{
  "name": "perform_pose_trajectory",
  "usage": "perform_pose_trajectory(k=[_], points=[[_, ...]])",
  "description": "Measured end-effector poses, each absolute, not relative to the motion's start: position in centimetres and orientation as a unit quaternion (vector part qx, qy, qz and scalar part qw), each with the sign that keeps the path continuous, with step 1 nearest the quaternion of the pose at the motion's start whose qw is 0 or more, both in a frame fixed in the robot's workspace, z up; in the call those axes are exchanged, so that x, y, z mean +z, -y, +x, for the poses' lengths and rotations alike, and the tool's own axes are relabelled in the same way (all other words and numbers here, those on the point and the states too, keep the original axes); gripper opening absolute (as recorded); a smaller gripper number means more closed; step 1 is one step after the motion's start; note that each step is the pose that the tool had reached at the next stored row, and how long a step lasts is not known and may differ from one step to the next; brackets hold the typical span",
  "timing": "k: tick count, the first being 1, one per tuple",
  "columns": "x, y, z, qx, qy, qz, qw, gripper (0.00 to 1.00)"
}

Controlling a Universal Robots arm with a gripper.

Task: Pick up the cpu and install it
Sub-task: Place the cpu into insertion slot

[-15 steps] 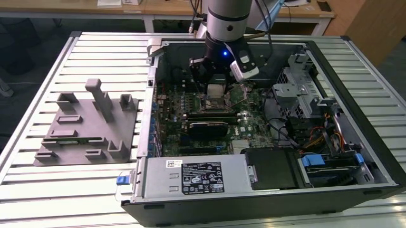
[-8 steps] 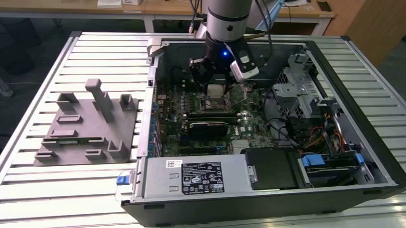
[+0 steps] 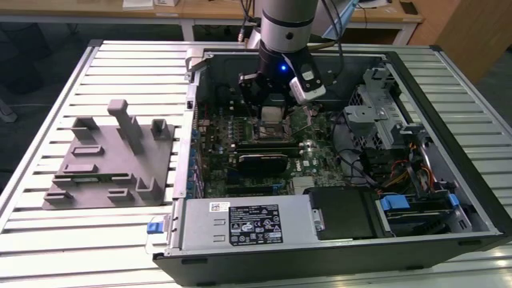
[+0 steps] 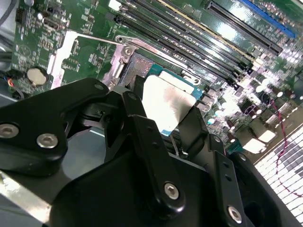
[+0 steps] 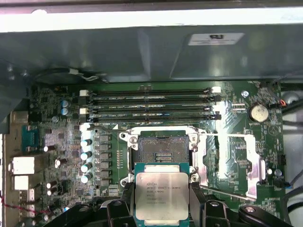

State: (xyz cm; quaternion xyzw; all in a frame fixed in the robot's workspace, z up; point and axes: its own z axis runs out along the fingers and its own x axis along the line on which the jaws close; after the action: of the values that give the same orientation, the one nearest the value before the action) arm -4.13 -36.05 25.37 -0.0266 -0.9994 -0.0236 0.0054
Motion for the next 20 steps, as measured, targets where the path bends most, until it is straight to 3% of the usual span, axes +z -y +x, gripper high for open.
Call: perform_pose_trajectory(k=[20], points=[[25.32,36.05,-4.13,-0.024,0.978,-0.207,0.001,0.54]])
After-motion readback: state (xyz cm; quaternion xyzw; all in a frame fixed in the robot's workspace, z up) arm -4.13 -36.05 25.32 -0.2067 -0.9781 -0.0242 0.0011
